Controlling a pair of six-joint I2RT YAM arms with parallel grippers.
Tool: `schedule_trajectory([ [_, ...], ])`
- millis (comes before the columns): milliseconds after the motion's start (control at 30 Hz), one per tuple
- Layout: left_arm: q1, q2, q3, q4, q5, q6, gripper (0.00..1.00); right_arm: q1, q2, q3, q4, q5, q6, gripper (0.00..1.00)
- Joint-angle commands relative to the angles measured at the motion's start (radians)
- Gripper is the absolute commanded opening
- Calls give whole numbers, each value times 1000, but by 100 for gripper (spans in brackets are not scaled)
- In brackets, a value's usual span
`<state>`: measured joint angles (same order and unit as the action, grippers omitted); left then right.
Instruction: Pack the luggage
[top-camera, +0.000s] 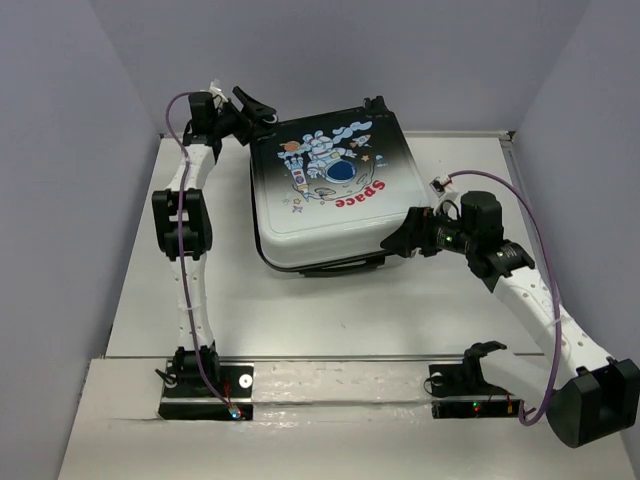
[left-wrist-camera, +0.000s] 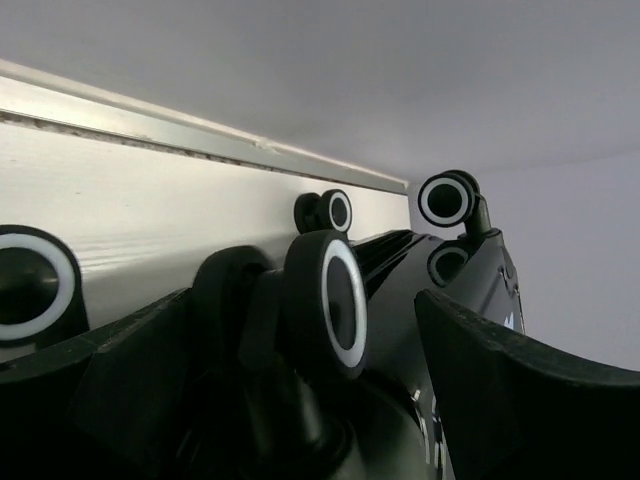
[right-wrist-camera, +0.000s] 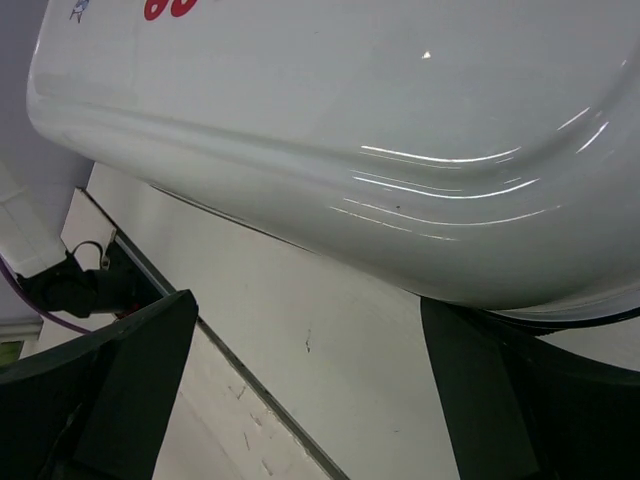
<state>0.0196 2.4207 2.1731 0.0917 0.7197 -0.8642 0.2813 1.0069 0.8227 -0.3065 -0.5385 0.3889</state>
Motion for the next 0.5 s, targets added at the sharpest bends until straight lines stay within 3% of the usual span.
schedule_trajectory([
  [0, -53, 55, 43, 168, 116, -124, 99, -5, 12, 6, 81, 32, -38, 100],
  [167, -61, 75, 44, 161, 72, -131, 99, -5, 22, 15, 79, 23, -39, 100],
  [267, -67, 93, 40, 224, 67, -185, 93, -5, 24, 12, 81, 20, -39, 100],
  [367, -84, 141, 82, 301, 70, -263, 47, -5, 18, 6, 80, 26, -36, 100],
  [400, -90, 153, 99, 325, 72, -288, 17, -5, 12, 3, 79, 31, -35, 100],
  [433, -90, 158, 93, 342, 69, -301, 6, -5, 9, 0, 81, 31, -33, 100],
  [467, -90, 149, 76, 377, 60, -311, 6, -5, 6, -3, 80, 31, -30, 100],
])
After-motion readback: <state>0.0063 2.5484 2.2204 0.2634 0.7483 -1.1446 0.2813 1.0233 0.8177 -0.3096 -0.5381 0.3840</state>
